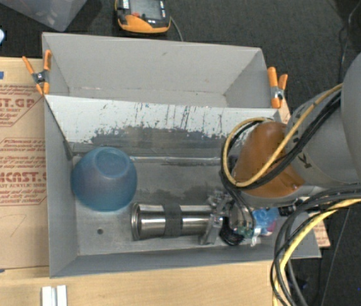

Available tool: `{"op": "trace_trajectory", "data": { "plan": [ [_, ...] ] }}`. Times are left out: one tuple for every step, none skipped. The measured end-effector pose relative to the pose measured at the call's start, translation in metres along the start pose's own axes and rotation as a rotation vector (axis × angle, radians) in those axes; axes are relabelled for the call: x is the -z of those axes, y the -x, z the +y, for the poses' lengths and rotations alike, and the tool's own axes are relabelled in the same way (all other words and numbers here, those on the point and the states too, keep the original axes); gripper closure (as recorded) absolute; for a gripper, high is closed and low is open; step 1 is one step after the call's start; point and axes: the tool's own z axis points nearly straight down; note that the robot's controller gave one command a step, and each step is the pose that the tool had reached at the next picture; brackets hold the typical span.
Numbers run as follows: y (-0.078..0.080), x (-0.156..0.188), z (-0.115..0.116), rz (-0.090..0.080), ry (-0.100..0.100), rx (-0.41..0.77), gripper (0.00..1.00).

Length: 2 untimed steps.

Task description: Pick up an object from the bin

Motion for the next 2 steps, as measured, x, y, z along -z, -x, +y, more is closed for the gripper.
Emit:
{"op": "trace_trajectory", "data": {
  "plan": [
    [0.0, 0.0, 0.0, 0.0, 0.0, 0.0, 1.0],
    [-0.003, 0.025, 0.0, 0.011, -0.002, 0.0, 1.0]
  ]
}}
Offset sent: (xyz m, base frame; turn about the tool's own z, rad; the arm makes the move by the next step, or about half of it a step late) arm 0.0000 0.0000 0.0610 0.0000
